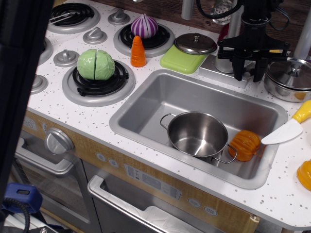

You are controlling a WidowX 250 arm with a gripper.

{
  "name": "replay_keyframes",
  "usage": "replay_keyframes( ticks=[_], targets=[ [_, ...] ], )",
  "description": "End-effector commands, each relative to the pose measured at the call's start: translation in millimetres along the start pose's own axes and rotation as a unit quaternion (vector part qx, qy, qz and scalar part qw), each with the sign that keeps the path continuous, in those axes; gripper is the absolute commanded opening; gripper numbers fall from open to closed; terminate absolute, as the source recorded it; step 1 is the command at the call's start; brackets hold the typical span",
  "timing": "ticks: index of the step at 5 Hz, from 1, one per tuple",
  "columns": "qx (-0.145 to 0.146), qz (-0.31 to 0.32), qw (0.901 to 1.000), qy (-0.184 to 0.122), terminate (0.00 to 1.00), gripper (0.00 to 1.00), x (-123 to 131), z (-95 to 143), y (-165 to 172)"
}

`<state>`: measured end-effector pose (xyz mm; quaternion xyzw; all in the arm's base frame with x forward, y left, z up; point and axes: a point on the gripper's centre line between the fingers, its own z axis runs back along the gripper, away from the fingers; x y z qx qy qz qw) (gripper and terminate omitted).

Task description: Turn lever vertical to front

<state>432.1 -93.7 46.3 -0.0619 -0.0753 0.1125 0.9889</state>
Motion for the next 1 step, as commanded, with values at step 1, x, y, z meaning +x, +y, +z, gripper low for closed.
replay_keyframes(
  ticks=[1],
  targets=[
    [-0.01, -0.004, 0.9993, -0.036, 1.0, 0.0, 3.7, 26.5, -11.0]
  ],
)
